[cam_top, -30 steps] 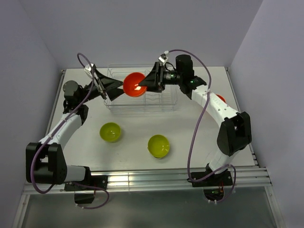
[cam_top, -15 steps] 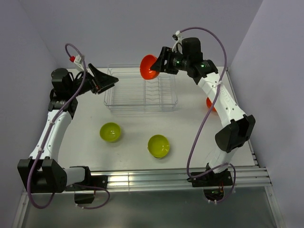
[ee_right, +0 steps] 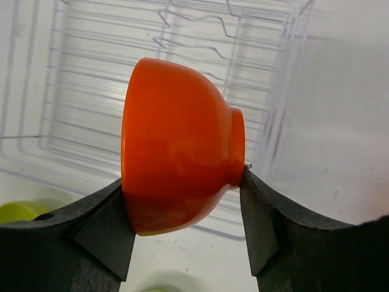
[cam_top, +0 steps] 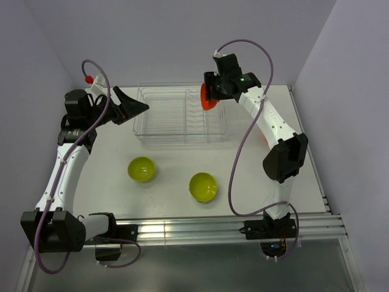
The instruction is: Load the bowls into the dish rack
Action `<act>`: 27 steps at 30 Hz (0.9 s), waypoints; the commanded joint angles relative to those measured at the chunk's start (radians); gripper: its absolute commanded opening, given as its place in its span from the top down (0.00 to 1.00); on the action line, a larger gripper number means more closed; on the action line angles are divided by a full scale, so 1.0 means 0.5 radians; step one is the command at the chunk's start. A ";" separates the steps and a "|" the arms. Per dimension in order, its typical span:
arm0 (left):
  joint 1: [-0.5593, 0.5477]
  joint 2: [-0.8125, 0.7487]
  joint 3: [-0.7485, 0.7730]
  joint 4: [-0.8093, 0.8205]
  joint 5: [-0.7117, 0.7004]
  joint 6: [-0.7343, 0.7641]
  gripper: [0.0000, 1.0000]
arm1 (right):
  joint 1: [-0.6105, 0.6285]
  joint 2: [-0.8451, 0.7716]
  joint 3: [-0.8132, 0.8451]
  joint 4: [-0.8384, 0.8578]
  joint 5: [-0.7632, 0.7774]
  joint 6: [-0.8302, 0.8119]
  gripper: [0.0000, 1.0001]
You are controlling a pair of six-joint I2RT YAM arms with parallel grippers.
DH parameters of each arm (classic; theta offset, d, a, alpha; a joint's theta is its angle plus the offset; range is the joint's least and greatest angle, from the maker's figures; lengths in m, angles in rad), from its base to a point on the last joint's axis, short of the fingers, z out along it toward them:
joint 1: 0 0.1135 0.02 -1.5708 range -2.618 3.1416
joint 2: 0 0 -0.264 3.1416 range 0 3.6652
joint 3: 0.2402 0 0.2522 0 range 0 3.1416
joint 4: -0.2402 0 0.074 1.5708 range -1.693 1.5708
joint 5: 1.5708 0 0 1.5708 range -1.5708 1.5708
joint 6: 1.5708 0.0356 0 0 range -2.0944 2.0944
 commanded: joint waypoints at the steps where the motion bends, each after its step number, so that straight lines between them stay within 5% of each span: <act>1: 0.006 -0.083 0.051 0.005 -0.054 0.088 0.00 | 0.062 0.004 0.063 0.065 0.348 -0.122 1.00; 11: 0.006 -0.123 -0.004 -0.014 -0.100 0.128 0.01 | 0.166 0.224 0.102 0.271 0.922 -0.251 1.00; 27: 0.006 -0.090 -0.054 -0.026 -0.103 0.075 0.00 | 0.191 0.510 0.170 0.485 1.086 -0.411 1.00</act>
